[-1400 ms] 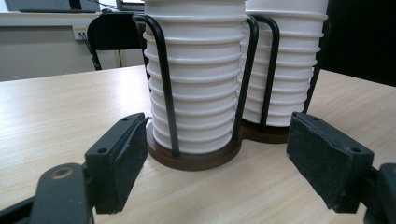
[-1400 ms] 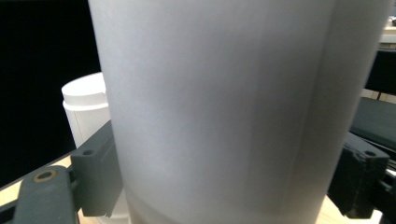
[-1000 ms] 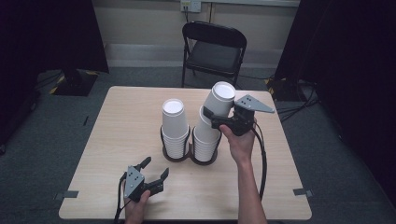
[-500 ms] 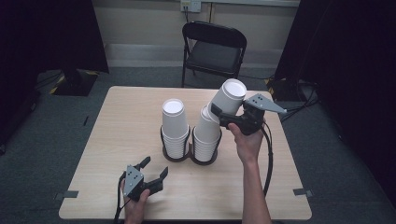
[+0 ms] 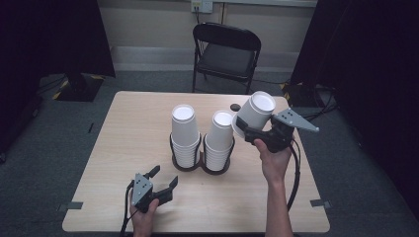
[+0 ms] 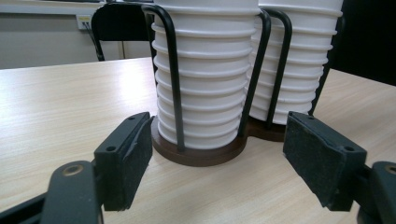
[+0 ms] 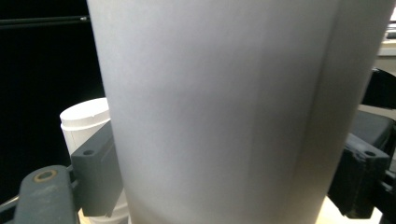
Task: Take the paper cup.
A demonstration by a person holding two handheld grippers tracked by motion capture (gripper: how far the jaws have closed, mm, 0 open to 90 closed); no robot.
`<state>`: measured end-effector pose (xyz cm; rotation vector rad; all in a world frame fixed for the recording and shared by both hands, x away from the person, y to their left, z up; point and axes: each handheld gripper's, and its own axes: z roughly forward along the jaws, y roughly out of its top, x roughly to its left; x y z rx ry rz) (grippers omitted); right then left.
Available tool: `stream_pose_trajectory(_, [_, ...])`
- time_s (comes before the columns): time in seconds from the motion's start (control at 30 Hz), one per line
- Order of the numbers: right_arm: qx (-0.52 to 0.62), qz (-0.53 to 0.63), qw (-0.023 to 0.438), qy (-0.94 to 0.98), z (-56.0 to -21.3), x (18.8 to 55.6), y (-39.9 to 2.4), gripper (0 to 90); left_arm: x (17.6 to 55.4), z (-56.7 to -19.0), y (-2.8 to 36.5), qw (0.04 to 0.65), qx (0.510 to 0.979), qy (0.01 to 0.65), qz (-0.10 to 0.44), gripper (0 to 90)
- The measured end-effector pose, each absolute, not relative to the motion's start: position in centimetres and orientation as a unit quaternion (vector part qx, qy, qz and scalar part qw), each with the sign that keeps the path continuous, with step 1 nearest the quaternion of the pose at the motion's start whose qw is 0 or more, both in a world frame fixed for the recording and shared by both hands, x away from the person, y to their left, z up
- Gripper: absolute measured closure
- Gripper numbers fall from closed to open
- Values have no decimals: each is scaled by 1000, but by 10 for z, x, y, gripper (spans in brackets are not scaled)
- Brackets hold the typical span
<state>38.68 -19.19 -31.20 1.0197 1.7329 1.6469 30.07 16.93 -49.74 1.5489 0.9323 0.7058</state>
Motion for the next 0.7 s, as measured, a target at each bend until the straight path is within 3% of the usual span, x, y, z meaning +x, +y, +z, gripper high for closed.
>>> stream_pose_trajectory(0.47, [415, 617, 238, 625, -340, 362, -204, 145, 301, -497, 169, 563, 659, 399, 299, 248])
stream_pose_trajectory(0.7, [421, 612, 221, 633, -358, 350, -198, 145, 300, -497, 169, 579, 668, 368, 288, 268])
